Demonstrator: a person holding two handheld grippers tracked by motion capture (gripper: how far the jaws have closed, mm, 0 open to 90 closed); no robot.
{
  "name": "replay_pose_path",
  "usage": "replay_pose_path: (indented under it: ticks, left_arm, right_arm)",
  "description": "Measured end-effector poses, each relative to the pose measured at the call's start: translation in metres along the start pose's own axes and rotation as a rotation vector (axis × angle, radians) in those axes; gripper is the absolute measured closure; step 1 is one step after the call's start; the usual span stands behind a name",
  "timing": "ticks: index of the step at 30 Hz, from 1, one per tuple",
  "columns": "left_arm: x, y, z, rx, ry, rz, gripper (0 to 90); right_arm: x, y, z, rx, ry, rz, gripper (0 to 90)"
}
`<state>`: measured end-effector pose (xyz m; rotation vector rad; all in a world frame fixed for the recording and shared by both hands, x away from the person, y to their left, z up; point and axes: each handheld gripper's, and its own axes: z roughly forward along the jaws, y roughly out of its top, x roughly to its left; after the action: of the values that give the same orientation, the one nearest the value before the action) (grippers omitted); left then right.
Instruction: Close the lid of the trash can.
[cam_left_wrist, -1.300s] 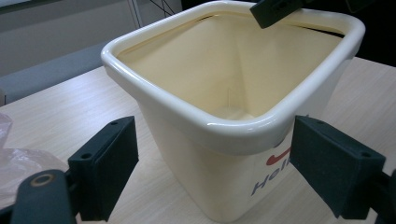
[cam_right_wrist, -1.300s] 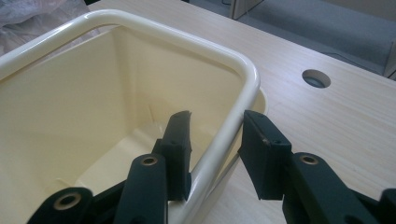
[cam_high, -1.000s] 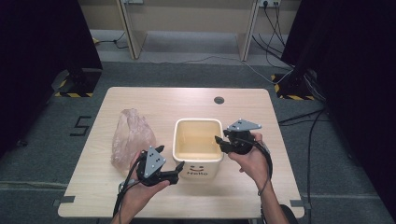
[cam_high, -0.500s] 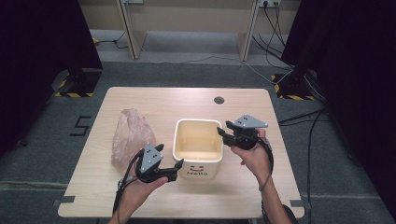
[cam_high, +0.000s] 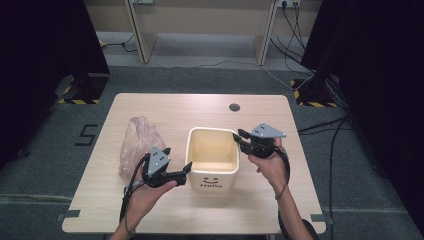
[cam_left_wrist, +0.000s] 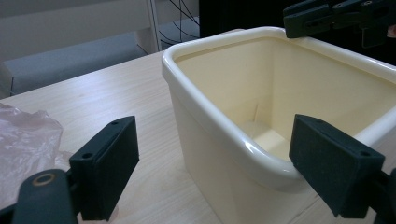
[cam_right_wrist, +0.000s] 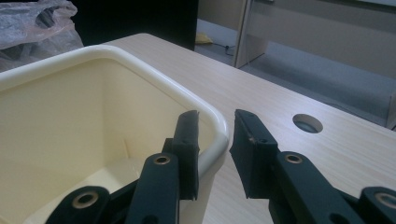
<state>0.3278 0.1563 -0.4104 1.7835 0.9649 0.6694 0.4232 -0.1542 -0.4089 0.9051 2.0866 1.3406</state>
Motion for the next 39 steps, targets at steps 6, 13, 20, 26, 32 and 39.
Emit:
replay_pose_path:
  ticks: [6, 13, 20, 26, 32, 39]
  left_arm:
    - [0.002, -0.001, 0.002, 0.0, -0.001, -0.018, 15.1]
    - [0.002, 0.002, 0.001, -0.002, 0.013, 0.005, 15.6]
    - [0.001, 0.003, -0.003, -0.023, -0.021, -0.025, 15.5]
    - [-0.001, 0.004, -0.011, -0.037, -0.064, -0.055, 15.5]
    - [-0.003, -0.003, -0.021, -0.039, -0.131, -0.104, 15.3]
    - [-0.003, -0.014, -0.024, -0.021, -0.146, -0.111, 15.1]
  right_arm:
    - [0.002, 0.0, 0.002, 0.007, -0.019, 0.028, 63.0]
    - [-0.004, -0.001, -0.003, -0.055, -0.02, 0.1, 54.0]
    - [-0.009, -0.002, -0.011, -0.074, -0.028, 0.138, 47.4]
    - [-0.015, -0.006, -0.02, -0.073, -0.035, 0.174, 42.3]
    - [-0.018, -0.019, -0.029, -0.037, -0.032, 0.191, 39.0]
    - [-0.021, -0.034, -0.038, -0.005, -0.037, 0.216, 36.0]
